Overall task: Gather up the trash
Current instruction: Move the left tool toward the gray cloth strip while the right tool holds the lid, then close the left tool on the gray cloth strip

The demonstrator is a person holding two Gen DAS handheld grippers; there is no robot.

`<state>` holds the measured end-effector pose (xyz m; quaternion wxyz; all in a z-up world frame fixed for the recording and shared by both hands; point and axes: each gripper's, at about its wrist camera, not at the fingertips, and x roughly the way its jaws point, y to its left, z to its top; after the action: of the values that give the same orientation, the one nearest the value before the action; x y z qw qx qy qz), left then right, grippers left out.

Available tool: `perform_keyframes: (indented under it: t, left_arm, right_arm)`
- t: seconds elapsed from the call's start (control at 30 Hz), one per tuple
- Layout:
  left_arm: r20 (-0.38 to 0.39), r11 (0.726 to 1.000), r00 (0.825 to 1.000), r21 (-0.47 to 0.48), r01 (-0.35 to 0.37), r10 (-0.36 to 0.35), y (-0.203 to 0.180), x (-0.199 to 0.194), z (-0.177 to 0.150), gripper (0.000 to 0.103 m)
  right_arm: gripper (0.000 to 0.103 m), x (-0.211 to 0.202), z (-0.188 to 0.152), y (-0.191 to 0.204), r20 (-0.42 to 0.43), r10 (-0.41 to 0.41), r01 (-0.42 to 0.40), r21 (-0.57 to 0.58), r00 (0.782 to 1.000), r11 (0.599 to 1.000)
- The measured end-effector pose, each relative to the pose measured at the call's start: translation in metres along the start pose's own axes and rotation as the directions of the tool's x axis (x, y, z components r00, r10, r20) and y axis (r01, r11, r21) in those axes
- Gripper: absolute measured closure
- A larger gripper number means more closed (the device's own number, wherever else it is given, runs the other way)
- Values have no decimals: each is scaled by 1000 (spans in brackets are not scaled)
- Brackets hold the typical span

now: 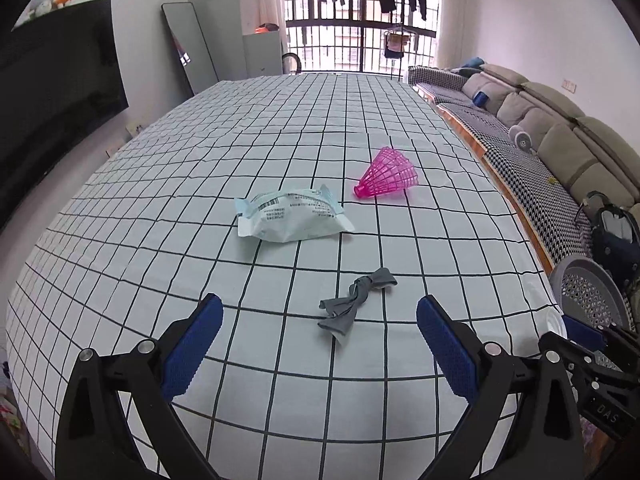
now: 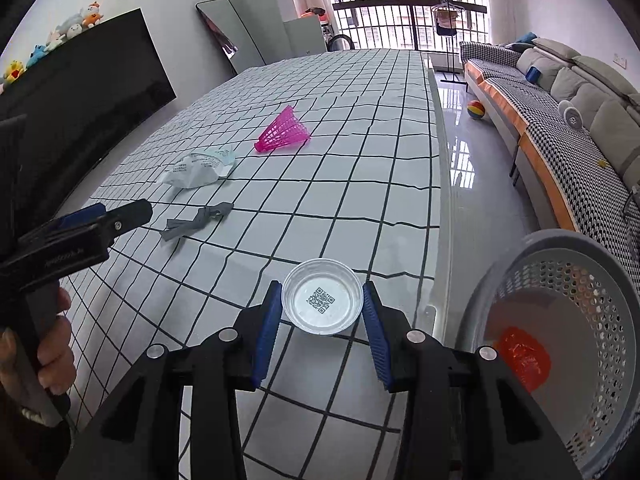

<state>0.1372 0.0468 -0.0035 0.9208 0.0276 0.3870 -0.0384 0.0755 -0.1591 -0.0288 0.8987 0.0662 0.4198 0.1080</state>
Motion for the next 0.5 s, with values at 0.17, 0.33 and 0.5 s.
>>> perform_keyframes:
  t: [0.17,0.33,0.5]
  left_arm:
    - [-35,999,999,41,7,-6,-8,21,6,7]
    - [-81,997,997,81,0,6,-15,46,3,7]
    - [-108,997,994,78,4,5,-15,61,1,8]
  right_arm:
    - [64,-15,-9,-11,14,1,-2,34,1000,999]
    - [64,-24,-12,-18,25,-4,2,53,1000,999]
    - [64,-28,-12,-20,29,-2,0,58,1000,998]
